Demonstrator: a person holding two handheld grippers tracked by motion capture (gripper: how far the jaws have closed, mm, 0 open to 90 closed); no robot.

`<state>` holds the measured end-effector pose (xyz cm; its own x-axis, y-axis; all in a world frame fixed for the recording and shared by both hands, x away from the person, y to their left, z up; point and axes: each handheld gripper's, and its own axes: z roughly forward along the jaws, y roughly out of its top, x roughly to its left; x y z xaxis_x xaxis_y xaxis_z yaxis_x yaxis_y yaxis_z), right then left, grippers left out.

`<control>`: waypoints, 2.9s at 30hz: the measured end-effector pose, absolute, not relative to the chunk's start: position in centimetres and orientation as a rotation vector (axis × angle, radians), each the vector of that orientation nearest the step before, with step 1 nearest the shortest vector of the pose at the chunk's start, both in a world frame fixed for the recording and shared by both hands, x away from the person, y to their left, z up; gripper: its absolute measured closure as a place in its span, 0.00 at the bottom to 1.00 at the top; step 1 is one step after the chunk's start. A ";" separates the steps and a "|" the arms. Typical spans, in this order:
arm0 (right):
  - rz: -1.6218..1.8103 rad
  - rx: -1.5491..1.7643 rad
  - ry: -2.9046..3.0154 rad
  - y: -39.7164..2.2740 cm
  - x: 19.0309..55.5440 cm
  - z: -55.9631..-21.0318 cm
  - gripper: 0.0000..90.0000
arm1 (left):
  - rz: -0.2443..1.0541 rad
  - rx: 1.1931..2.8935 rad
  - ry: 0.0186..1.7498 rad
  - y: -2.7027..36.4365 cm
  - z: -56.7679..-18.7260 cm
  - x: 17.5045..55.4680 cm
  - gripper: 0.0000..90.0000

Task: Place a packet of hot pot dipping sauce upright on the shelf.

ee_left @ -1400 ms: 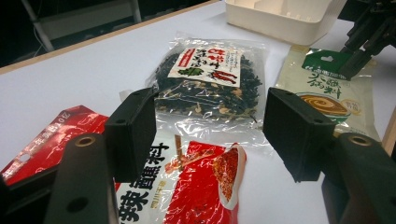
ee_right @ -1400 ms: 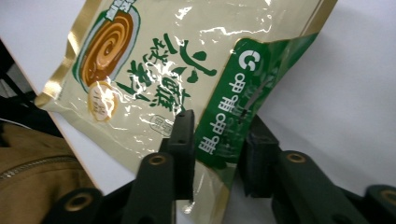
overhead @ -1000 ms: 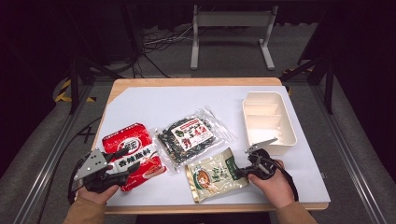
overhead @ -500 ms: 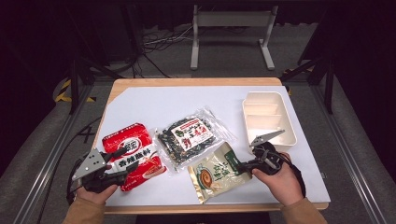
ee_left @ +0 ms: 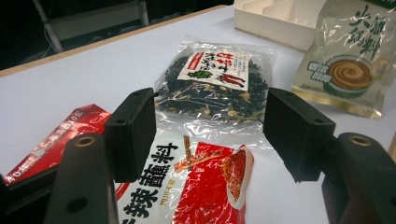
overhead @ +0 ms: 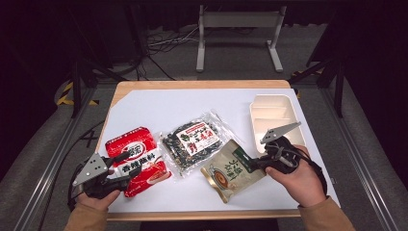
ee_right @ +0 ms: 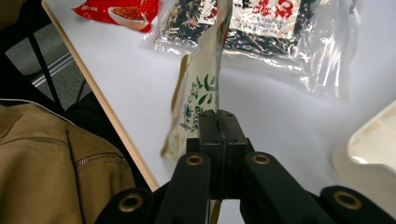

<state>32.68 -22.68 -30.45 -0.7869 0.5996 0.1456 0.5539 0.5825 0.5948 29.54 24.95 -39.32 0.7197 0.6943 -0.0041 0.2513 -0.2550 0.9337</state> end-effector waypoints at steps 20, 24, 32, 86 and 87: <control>0.894 0.868 2.695 -23.4 32.9 -25.6 1.00 | 0.507 1.806 0.762 25.4 -39.3 29.7 0.39; 0.875 0.850 2.702 -23.7 33.1 -25.0 1.00 | 0.510 1.804 0.767 25.5 -39.4 29.7 0.39; 0.837 0.807 2.701 -24.1 33.5 -23.7 1.00 | 0.511 1.799 0.774 25.7 -39.4 29.8 0.39; 0.554 0.429 2.489 -27.1 45.2 -17.3 1.00 | 0.523 1.784 0.828 26.8 -39.7 29.0 0.38; 0.553 0.424 2.487 -27.2 45.5 -17.3 1.00 | 0.524 1.784 0.832 26.9 -39.7 29.0 0.38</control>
